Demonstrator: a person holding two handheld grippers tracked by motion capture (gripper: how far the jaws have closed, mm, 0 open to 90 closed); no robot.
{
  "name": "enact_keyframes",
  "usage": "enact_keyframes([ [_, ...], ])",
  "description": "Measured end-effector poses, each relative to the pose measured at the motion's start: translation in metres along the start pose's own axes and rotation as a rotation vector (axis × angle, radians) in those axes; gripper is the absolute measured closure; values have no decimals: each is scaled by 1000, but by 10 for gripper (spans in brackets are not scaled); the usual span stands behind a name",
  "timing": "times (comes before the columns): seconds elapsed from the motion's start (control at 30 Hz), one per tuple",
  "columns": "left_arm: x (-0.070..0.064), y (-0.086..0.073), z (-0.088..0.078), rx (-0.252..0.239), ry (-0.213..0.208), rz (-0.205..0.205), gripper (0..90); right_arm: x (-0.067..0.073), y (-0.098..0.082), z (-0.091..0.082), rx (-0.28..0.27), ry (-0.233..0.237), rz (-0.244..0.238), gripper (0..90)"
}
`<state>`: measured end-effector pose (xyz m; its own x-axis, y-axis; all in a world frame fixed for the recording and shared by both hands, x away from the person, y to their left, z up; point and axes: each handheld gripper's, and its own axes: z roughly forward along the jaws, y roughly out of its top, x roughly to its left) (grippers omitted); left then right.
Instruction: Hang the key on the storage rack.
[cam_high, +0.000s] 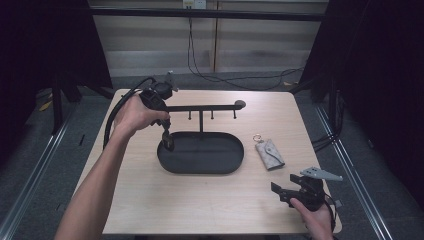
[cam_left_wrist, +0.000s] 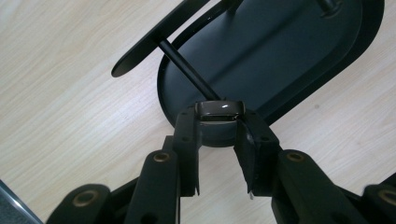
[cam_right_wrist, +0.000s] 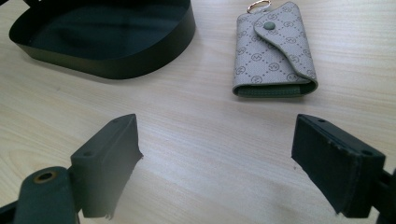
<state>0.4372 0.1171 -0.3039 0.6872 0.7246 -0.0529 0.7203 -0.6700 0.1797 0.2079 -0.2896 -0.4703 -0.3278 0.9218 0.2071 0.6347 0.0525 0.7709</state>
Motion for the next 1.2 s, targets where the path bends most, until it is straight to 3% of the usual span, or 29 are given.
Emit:
enact_keyframes([
  [0.5, 7, 6, 7, -17, -6, -40, 705, 0, 0, 0, -1, 6, 4, 151],
  [0.57, 7, 6, 9, -38, 1, -57, 705, 0, 0, -1, 0, 6, 2, 151],
  [0.73, 9, -2, 9, -64, -24, -60, 702, 0, 0, 0, 0, 9, 3, 151],
  [0.93, 15, -16, 14, -113, -53, -80, 480, 0, 1, 2, 3, 3, -1, 151],
  [1.07, 21, -34, 14, -188, -98, -56, 377, -1, 1, 2, 4, -1, 7, 151],
  [1.2, 22, -45, 14, -224, -98, -35, 321, -1, 1, 2, 4, -2, 10, 151],
])
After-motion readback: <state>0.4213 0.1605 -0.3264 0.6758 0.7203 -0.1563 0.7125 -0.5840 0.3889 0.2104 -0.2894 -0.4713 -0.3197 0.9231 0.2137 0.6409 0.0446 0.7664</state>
